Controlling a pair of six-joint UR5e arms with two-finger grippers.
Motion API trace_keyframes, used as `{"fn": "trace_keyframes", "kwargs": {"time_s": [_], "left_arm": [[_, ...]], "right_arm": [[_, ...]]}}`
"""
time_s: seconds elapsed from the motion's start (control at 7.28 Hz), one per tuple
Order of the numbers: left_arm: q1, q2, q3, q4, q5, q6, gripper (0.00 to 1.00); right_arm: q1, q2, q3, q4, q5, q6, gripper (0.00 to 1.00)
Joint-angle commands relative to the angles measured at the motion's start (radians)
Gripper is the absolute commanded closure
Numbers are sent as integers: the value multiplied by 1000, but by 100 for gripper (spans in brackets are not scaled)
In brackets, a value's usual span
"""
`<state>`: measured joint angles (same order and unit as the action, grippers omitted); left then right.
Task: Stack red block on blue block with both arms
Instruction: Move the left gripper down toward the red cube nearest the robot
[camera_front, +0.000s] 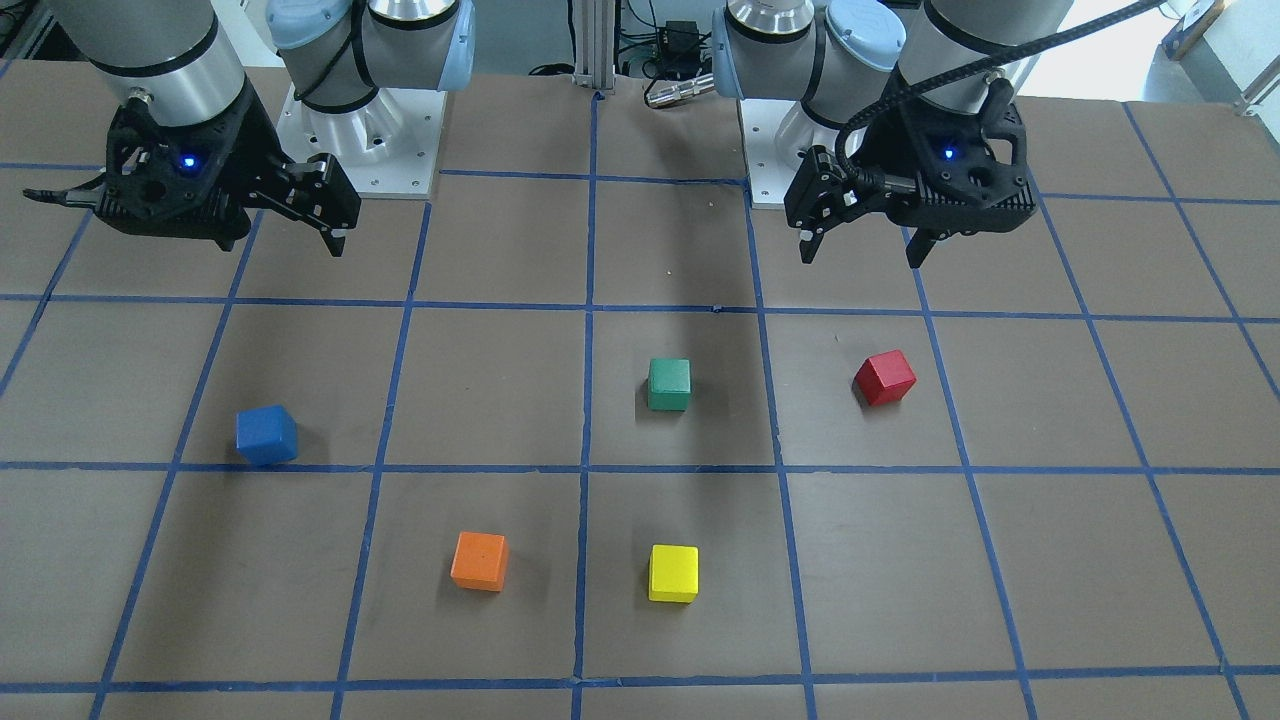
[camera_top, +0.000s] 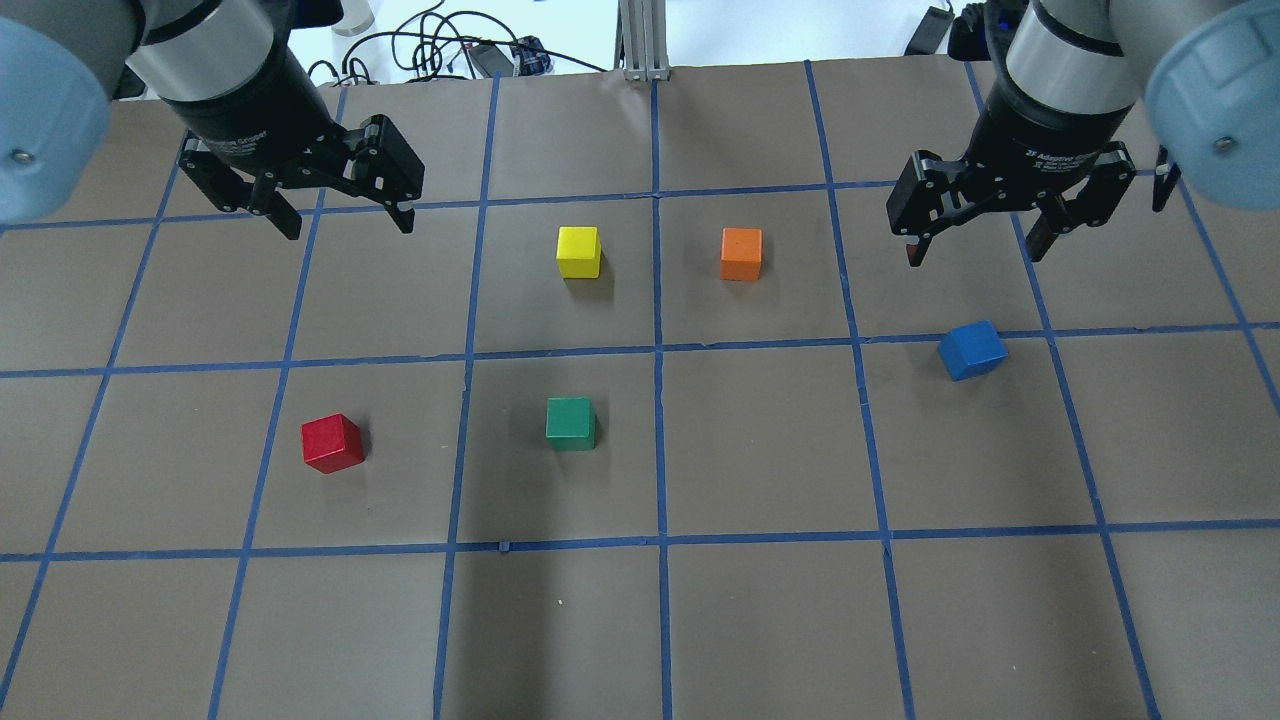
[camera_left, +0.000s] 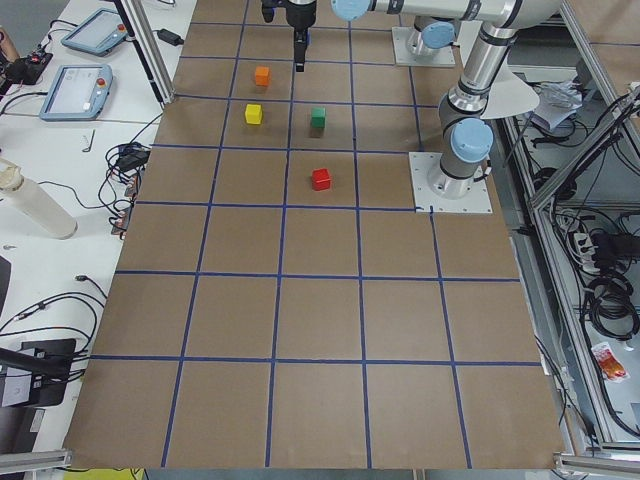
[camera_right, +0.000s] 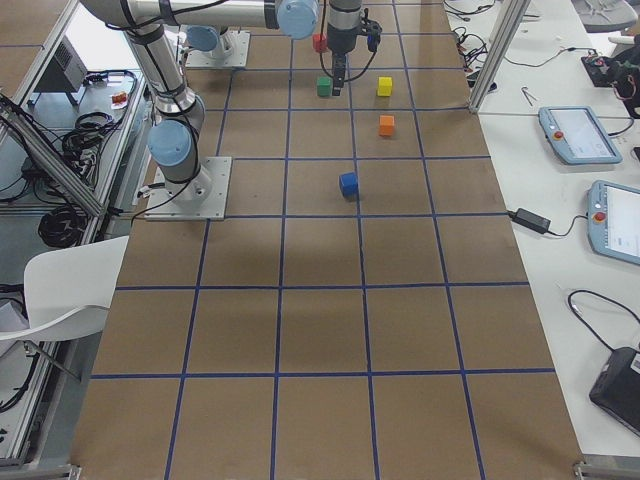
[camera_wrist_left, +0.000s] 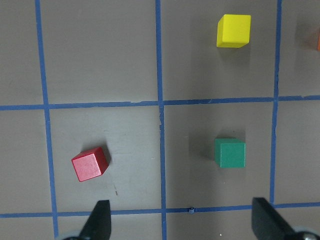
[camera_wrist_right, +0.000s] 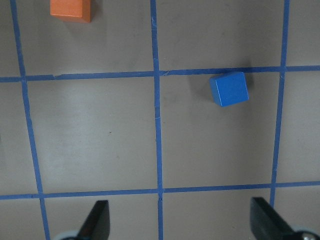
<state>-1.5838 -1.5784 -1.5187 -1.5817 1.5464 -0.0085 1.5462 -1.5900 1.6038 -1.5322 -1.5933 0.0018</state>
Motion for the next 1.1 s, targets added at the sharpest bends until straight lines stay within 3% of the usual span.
{"fn": "trace_keyframes", "kwargs": {"time_s": [0.0, 0.41, 0.69, 0.96], "left_arm": [[-1, -6, 0, 5, 9, 7, 0], [40, -6, -37, 18, 6, 27, 0], [164, -32, -165, 32, 6, 45, 0], [281, -95, -361, 331, 8, 148, 0]], "right_arm": [[0, 2, 1, 0, 1, -3, 0], [0, 2, 1, 1, -5, -5, 0], [0, 4, -1, 1, -5, -6, 0], [0, 4, 1, 9, -7, -6, 0]]}}
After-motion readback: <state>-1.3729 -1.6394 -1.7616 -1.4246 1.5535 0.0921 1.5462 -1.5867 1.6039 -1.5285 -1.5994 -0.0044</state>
